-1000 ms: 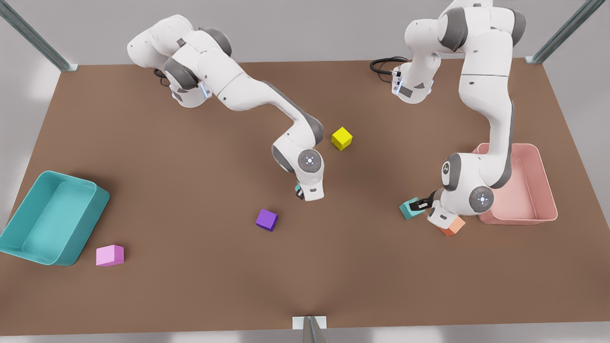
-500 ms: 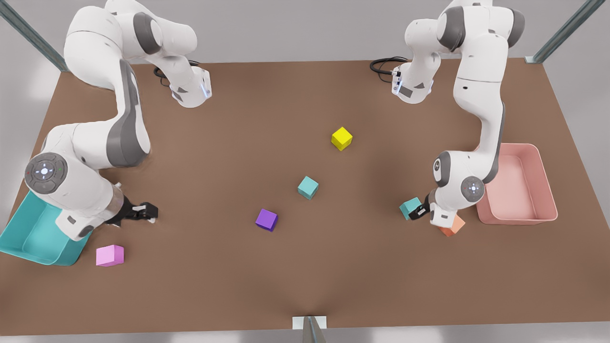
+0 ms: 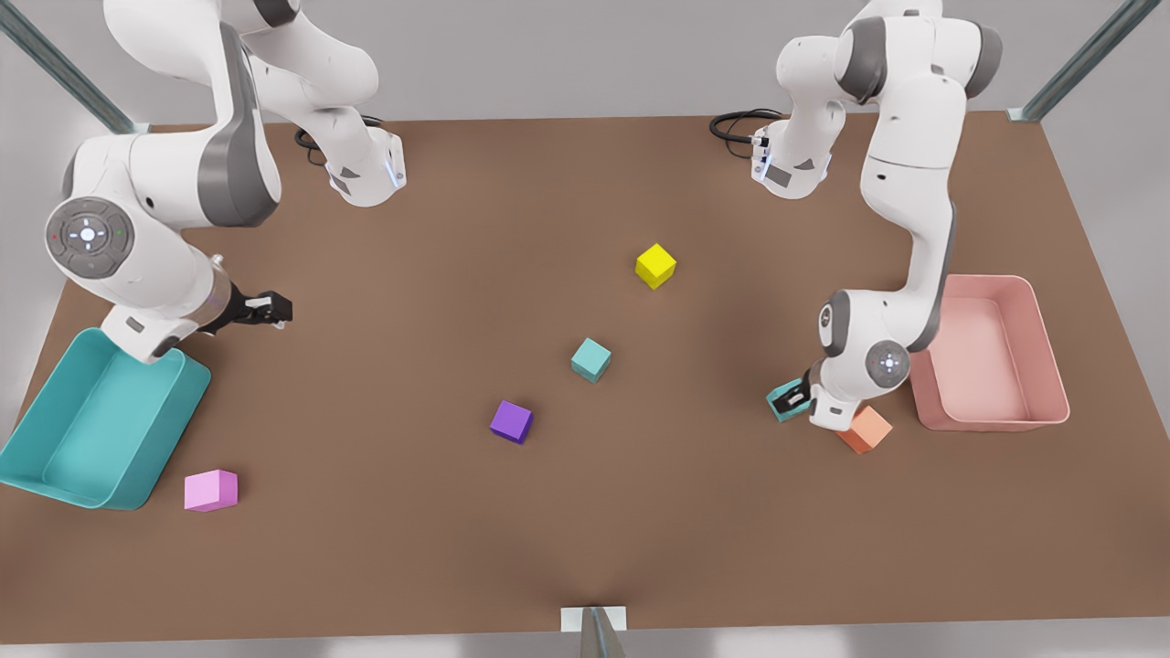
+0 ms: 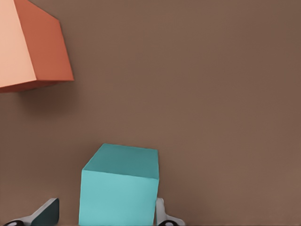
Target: Stack the two blue cubes on top of each other
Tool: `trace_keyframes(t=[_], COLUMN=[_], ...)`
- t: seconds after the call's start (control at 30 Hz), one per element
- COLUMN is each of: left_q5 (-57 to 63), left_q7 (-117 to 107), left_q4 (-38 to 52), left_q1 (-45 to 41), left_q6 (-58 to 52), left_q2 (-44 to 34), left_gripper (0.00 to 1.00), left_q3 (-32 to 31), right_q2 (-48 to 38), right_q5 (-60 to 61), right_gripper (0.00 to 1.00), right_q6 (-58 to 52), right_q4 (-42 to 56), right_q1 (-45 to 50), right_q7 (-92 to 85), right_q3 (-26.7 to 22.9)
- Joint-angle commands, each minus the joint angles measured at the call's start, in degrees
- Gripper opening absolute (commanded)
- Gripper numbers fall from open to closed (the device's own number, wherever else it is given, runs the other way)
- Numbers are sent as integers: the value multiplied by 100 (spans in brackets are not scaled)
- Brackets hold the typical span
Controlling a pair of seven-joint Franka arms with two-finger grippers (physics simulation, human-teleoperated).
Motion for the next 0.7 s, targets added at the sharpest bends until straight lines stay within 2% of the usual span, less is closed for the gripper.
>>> trace_keyframes(t=[0.0,0.37,0.4,0.43,0.47,0.67], left_q5=[-3,-29,-99,-249,-249,-240], left_q7=[694,694,694,694,694,703], left_q4=[-2,-54,-54,-54,-54,-28], left_q1=[-16,-25,-25,-25,-25,-25], left_q6=[1,71,150,151,151,142], left_q2=[53,317,334,326,326,255], left_gripper=[100,100,73,54,50,49], left_q3=[0,-9,-9,-9,-9,-9], right_q2=[-4,4,4,4,4,4], right_q5=[-21,-21,-29,-29,-21,-38], right_gripper=[100,100,100,100,100,100], right_q6=[-81,-107,-107,-107,-107,-116], right_q4=[-5,-31,-31,-22,-22,-31], right_q1=[19,19,19,19,10,19], right_q7=[125,125,125,125,125,90], right_q3=[6,6,6,6,6,-3])
